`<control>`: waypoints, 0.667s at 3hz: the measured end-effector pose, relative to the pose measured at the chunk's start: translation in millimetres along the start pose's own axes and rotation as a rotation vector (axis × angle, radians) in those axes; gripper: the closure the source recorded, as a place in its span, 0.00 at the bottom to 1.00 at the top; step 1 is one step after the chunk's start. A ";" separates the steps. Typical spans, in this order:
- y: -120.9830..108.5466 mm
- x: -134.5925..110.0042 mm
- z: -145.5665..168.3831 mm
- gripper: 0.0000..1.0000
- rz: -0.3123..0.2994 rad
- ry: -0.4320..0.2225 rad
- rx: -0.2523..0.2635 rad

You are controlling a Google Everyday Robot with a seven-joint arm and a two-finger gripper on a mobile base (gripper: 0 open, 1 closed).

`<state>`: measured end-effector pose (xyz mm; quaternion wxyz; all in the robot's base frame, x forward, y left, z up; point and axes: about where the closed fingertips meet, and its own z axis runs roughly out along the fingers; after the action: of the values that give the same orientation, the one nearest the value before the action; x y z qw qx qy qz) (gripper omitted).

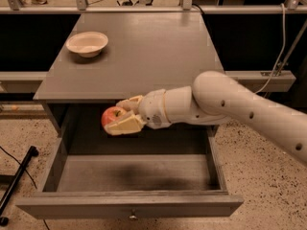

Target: Place apple into top drawer

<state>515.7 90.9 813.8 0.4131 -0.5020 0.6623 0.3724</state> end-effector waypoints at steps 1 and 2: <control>8.2 44.5 13.7 1.00 -0.008 -0.059 -0.044; 15.0 86.2 34.0 1.00 -0.018 -0.066 -0.094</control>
Offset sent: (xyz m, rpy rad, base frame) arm -0.0328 0.0084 -0.1523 0.0830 0.0103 0.1519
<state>493.6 94.3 722.6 0.4140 -0.5144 0.6256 0.4155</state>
